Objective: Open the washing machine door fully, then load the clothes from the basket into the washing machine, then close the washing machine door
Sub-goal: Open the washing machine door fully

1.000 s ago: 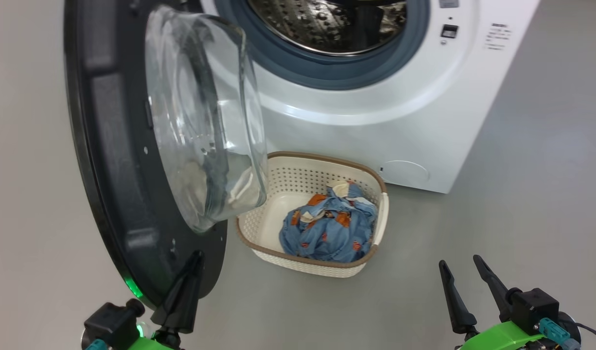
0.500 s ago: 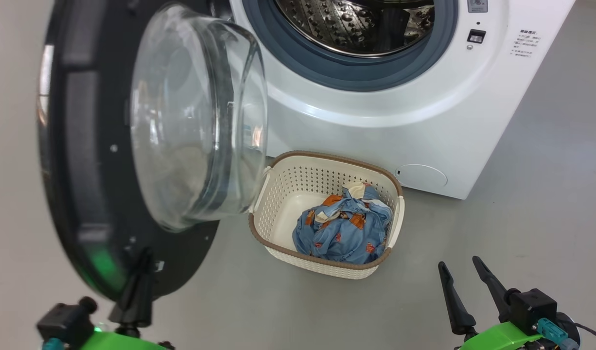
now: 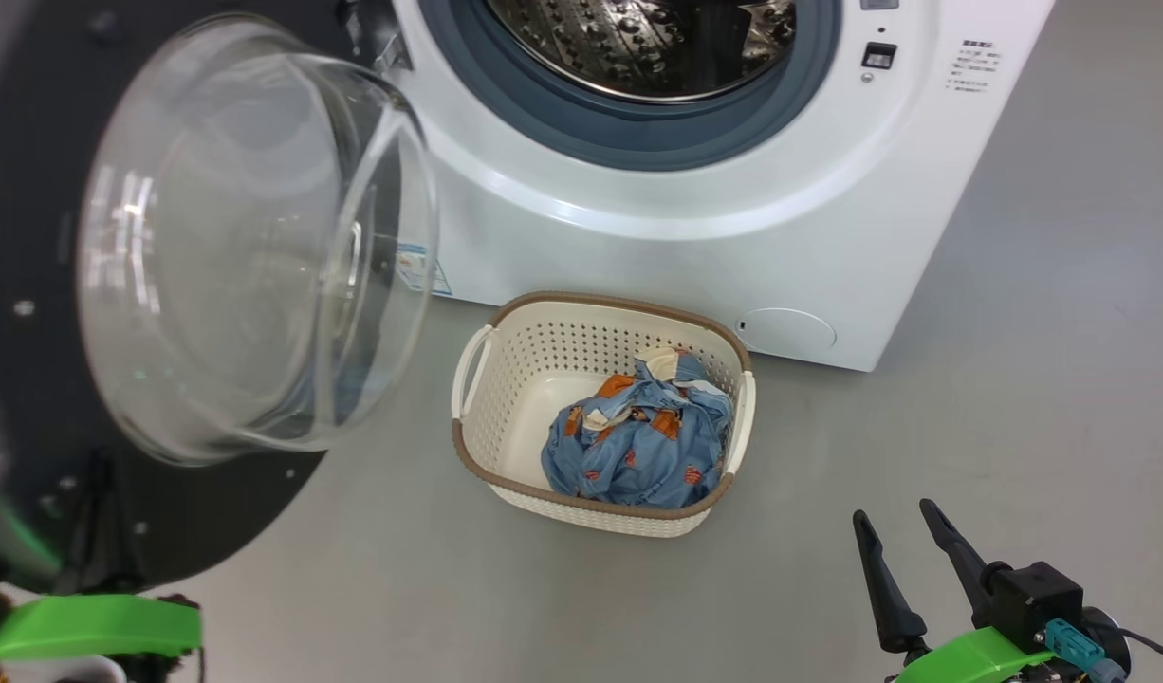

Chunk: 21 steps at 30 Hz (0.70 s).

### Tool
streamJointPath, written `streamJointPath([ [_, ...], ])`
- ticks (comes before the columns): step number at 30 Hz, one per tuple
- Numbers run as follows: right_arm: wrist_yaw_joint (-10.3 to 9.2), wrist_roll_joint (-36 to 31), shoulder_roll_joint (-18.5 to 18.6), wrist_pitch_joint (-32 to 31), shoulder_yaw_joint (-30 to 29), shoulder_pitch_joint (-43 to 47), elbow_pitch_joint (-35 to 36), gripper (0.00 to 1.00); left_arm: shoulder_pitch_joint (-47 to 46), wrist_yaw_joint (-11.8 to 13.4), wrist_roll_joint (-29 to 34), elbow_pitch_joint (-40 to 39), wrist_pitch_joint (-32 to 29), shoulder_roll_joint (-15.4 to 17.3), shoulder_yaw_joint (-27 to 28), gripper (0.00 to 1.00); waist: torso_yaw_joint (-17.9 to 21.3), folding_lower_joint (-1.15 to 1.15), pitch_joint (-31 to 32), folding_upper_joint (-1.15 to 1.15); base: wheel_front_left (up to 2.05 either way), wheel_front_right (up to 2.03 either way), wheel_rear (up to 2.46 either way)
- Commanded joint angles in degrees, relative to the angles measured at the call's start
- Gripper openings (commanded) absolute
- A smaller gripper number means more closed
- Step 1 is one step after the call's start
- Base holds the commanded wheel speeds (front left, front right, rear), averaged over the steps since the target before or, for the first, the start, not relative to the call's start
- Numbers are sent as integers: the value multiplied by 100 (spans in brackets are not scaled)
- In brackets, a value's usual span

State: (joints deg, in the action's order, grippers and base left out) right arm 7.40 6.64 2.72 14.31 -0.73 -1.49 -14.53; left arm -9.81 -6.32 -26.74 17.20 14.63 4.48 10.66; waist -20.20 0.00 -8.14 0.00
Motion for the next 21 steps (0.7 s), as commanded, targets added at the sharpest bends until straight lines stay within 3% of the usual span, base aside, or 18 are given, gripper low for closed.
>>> streamJointPath([
  [1, 9, -51, 16, 69, 168, -193, 126, 100, -252, 48, -32, -19, 37, 227, 427, 0, 61, 0, -17, 0, 0, 0, 0],
  [12, 9, -88, 16, 69, 183, -178, 146, 100, -775, -60, 9, 687, 37, 361, 1631, 0, 255, 0, -22, 0, 0, 0, 0],
  [21, 9, -174, 16, 69, 295, -225, 172, 100, -1422, -111, -143, 1555, 37, 782, 2248, 0, 425, 0, -117, 0, 0, 0, 0],
])
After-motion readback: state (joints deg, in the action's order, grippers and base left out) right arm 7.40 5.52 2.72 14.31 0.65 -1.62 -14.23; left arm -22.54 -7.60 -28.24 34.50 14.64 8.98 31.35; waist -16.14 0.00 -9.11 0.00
